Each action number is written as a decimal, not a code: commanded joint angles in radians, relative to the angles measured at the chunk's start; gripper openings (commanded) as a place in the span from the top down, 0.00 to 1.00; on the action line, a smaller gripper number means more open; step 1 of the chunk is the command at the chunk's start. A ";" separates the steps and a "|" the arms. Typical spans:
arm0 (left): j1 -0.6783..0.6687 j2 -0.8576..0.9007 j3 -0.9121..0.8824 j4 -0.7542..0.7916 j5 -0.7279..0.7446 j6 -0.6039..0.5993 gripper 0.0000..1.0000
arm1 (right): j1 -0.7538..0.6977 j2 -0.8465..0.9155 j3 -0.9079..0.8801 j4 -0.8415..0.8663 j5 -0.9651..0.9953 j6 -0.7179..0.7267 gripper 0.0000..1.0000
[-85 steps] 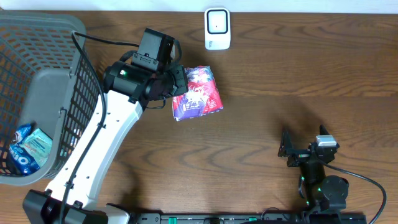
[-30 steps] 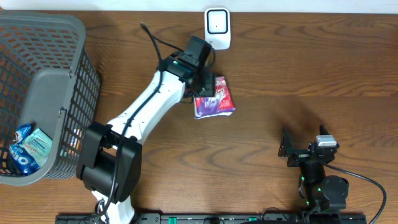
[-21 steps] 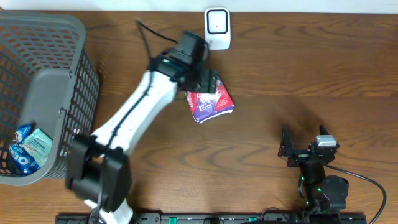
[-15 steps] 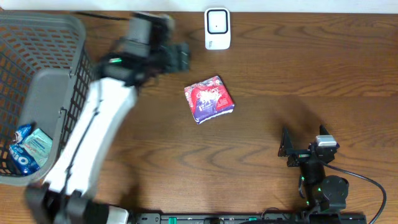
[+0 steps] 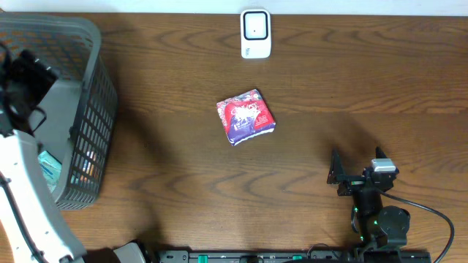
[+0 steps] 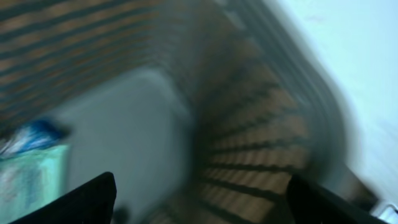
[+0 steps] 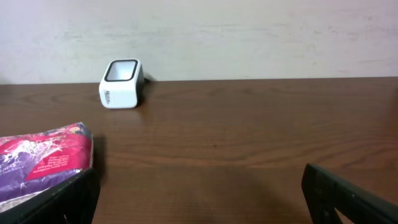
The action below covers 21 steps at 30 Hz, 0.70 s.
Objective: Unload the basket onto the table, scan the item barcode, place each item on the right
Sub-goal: 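Reach the left gripper back into the basket and grasp the orange Kleenex pack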
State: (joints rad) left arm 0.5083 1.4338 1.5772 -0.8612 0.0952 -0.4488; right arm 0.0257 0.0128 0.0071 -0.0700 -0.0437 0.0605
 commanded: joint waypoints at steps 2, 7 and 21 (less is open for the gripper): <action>0.069 0.090 -0.018 -0.098 -0.018 -0.134 0.12 | 0.006 -0.002 -0.002 -0.004 0.009 0.013 0.01; 0.075 0.197 -0.018 -0.198 -0.017 -0.156 0.13 | 0.006 -0.002 -0.002 -0.004 0.009 0.013 0.01; 0.075 0.399 -0.018 -0.398 -0.017 -0.155 0.13 | 0.006 -0.002 -0.002 -0.004 0.009 0.013 0.01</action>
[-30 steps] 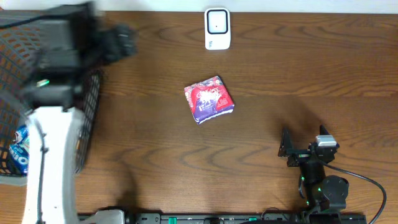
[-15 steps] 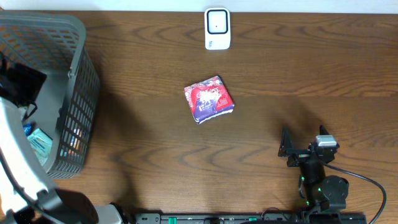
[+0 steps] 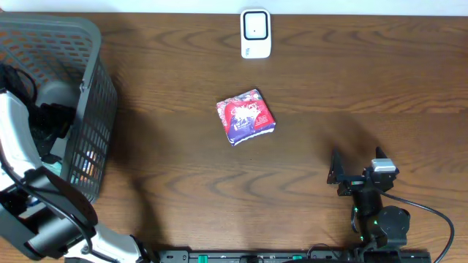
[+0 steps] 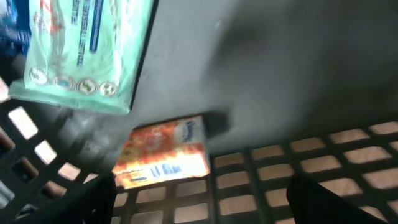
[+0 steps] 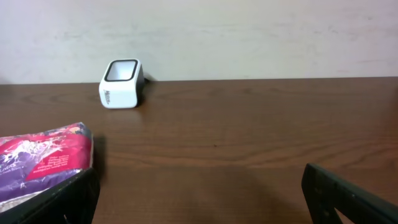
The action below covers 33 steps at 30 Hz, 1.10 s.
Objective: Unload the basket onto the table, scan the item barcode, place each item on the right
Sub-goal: 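Reach the left gripper back into the basket and grasp the orange Kleenex pack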
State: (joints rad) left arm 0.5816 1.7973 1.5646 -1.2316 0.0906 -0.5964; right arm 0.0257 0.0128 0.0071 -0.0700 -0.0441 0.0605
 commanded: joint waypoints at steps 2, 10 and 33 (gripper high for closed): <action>0.002 0.050 -0.005 -0.054 -0.013 -0.008 0.13 | 0.006 -0.002 -0.002 -0.004 0.010 0.013 0.01; 0.002 0.066 -0.021 -0.114 -0.014 0.021 0.12 | 0.006 -0.002 -0.002 -0.004 0.010 0.013 0.01; 0.002 0.066 -0.250 0.085 0.011 0.045 0.20 | 0.006 -0.002 -0.002 -0.004 0.010 0.013 0.01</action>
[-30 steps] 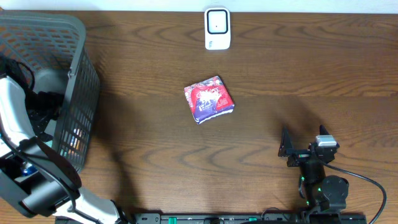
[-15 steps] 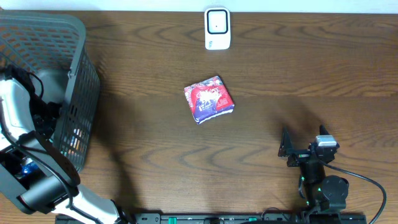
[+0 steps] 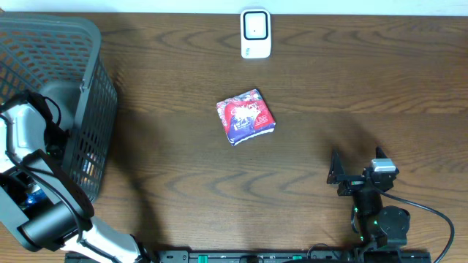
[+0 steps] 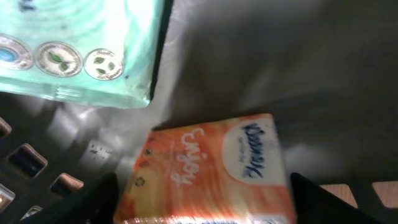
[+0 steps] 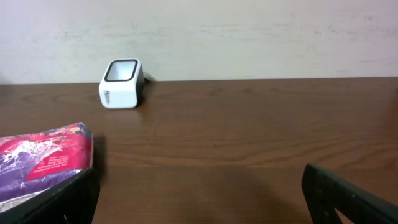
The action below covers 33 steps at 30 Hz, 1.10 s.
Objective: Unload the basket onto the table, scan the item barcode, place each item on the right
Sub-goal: 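Reach the left gripper back into the basket and grasp the orange Kleenex pack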
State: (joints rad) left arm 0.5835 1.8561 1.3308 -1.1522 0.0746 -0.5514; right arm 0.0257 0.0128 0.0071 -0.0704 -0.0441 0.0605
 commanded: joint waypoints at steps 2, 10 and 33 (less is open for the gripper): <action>0.000 0.007 -0.017 0.016 0.028 0.000 0.33 | 0.006 -0.002 -0.002 -0.004 0.010 0.013 0.01; 0.002 0.007 -0.011 0.031 0.030 0.000 0.92 | 0.006 -0.002 -0.002 -0.004 0.010 0.013 0.01; 0.059 -0.439 0.364 0.071 0.270 0.053 0.93 | 0.006 -0.002 -0.002 -0.004 0.010 0.013 0.01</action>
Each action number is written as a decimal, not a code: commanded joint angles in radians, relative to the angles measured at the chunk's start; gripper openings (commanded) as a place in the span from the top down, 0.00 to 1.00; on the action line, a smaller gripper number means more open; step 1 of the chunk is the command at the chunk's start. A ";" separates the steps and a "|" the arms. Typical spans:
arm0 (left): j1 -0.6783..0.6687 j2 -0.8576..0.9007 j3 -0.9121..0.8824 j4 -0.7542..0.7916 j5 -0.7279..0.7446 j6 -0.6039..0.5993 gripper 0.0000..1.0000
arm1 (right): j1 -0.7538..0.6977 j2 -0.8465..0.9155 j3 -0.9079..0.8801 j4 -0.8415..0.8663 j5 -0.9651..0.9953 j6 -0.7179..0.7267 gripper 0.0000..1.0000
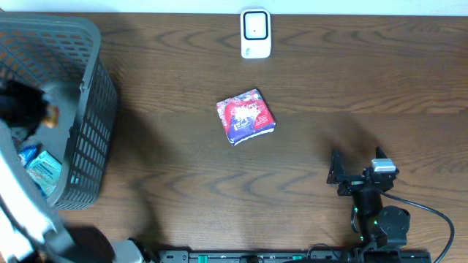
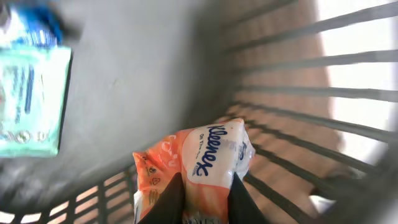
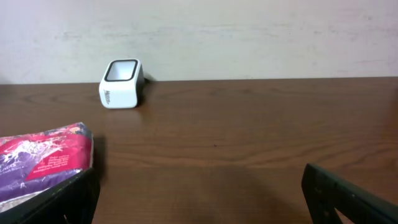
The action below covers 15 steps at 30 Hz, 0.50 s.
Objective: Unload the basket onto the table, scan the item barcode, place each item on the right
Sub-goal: 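Reach the left gripper back into the basket and grasp the orange Kleenex pack, then carry the Kleenex pack toward the scanner and drop it on the table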
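Note:
My left gripper (image 2: 204, 200) is shut on an orange and white Kleenex tissue pack (image 2: 200, 158), which it holds up inside the grey mesh basket (image 1: 88, 131). In the overhead view that gripper (image 1: 28, 111) is a dark shape in the basket with a bit of the orange pack (image 1: 50, 115) showing beside it. The white barcode scanner (image 1: 255, 33) stands at the table's far edge, also visible as the scanner (image 3: 121, 92) in the right wrist view. My right gripper (image 3: 202, 205) rests open and empty near the front right of the table.
A red and purple packet (image 1: 246, 117) lies mid-table between basket and scanner. A green pack (image 2: 31, 106) and a blue item (image 2: 34, 25) lie on the basket floor. The basket's high mesh walls (image 2: 292, 93) surround the left gripper.
My left gripper was open low over the orange tissue pack lying on the basket floor. Now it is shut on that pack and holds it raised above the floor. The right arm is unchanged.
At first my left gripper was open above the basket's inside. Then it was lower, with the green pack and orange tissue pack in sight, then close over the orange pack. Now it holds that pack lifted inside the basket. The right arm stayed still throughout.

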State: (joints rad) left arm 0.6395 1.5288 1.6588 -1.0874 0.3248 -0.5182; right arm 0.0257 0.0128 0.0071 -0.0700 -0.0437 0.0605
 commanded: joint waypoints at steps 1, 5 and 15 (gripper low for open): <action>0.002 -0.161 0.037 0.018 0.031 0.019 0.93 | 0.006 -0.002 -0.002 -0.004 0.009 0.013 0.01; -0.041 -0.336 0.036 0.066 0.098 0.012 0.93 | 0.006 -0.002 -0.002 -0.004 0.009 0.013 0.01; -0.615 -0.444 0.026 0.172 0.154 0.222 0.93 | 0.006 -0.002 -0.002 -0.004 0.009 0.013 0.01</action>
State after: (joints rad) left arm 0.1566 1.0470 1.6867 -0.9279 0.4576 -0.3923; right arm 0.0257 0.0128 0.0071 -0.0700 -0.0441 0.0605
